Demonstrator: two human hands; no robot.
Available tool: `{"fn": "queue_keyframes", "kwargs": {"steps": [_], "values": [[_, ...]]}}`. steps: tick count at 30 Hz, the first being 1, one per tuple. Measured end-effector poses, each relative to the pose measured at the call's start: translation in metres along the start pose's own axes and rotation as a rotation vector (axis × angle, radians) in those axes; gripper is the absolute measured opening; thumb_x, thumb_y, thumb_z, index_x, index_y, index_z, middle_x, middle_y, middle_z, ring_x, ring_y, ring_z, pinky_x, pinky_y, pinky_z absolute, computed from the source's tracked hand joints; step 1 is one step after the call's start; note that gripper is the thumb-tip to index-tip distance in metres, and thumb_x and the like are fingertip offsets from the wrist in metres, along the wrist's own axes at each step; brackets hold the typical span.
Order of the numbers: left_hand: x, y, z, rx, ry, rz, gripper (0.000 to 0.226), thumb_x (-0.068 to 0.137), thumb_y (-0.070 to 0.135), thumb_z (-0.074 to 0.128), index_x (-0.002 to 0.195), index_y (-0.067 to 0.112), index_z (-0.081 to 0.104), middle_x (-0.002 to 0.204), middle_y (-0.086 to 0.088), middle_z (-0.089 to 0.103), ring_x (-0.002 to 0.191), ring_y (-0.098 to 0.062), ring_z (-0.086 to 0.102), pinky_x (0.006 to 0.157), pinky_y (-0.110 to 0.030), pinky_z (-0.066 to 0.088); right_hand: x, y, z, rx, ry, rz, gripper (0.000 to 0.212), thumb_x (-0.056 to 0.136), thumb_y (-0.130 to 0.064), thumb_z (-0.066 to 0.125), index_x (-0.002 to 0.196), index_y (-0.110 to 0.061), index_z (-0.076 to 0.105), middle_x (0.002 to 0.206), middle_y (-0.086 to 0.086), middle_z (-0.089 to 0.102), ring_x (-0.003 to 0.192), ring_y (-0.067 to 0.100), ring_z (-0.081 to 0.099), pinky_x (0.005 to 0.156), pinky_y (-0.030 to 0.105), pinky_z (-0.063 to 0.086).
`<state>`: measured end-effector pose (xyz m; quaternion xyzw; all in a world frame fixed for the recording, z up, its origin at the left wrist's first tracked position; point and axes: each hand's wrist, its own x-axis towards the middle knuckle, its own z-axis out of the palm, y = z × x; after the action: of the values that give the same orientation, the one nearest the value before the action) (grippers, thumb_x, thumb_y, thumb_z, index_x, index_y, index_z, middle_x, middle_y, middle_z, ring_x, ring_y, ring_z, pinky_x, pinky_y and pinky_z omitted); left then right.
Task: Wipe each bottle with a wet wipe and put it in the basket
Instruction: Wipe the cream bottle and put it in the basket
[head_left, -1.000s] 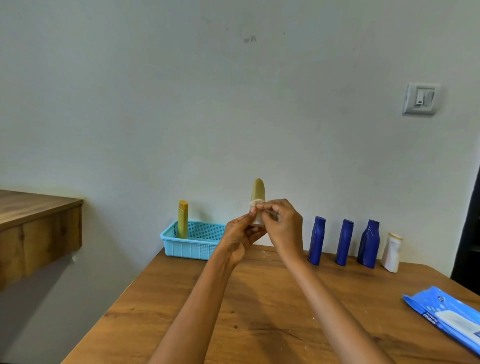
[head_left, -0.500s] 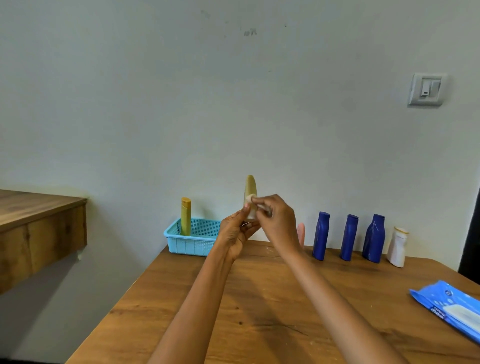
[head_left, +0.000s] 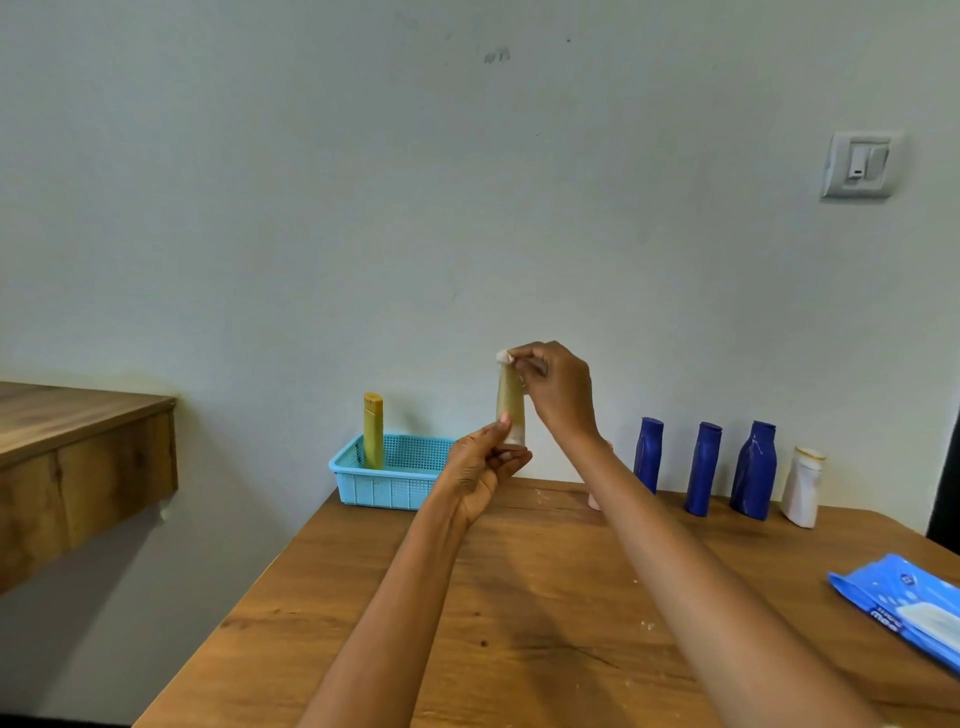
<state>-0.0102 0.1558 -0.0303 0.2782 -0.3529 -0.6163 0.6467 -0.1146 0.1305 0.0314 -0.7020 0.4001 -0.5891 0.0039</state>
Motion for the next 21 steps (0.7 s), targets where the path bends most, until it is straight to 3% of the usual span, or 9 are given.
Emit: {"fn": "queue_keyframes", "kwargs": {"steps": [6,11,16,21], "values": [[0.000,-0.004,-0.002,0.000,-0.014,-0.010,0.022,0.086,0.015,0.063,0.093,-0.006,0.059,0.072,-0.016,0.059,0.071,-0.025,0.060,0.062,-0.031,0.060,-0.019,0.005,0.004,-0.009,0.032,0.052,0.018,0.093,-0.010,0.054,0.105,-0.008,0.066,0.106,0.006,0.065,0.095,0.016,0.061,0.071,0.011,0.042],[-0.004,0.003,-0.003,-0.113,-0.060,-0.020,0.022,0.091,0.020,0.057,0.095,-0.001,0.063,0.080,-0.014,0.063,0.068,-0.018,0.063,0.058,-0.025,0.057,-0.057,0.001,0.010,0.011,0.038,0.015,0.013,0.092,-0.009,0.055,0.100,-0.009,0.066,0.103,0.003,0.064,0.089,0.008,0.059,0.072,0.012,0.046],[-0.008,0.011,-0.004,-0.166,-0.077,-0.026,0.026,0.088,0.026,0.058,0.098,0.003,0.063,0.084,-0.012,0.064,0.077,-0.018,0.062,0.068,-0.026,0.057,-0.060,-0.007,0.011,-0.006,0.004,-0.040,0.015,0.089,-0.011,0.060,0.101,-0.010,0.068,0.101,0.002,0.064,0.089,0.011,0.062,0.073,0.013,0.048],[-0.013,0.011,-0.002,-0.157,-0.099,-0.059,0.022,0.093,0.021,0.054,0.093,0.000,0.062,0.070,-0.013,0.067,0.064,-0.018,0.068,0.062,-0.027,0.059,-0.038,-0.015,0.014,-0.017,0.041,-0.046,0.018,0.091,-0.011,0.057,0.104,-0.010,0.069,0.103,0.004,0.064,0.092,0.015,0.062,0.075,0.020,0.050]]}}
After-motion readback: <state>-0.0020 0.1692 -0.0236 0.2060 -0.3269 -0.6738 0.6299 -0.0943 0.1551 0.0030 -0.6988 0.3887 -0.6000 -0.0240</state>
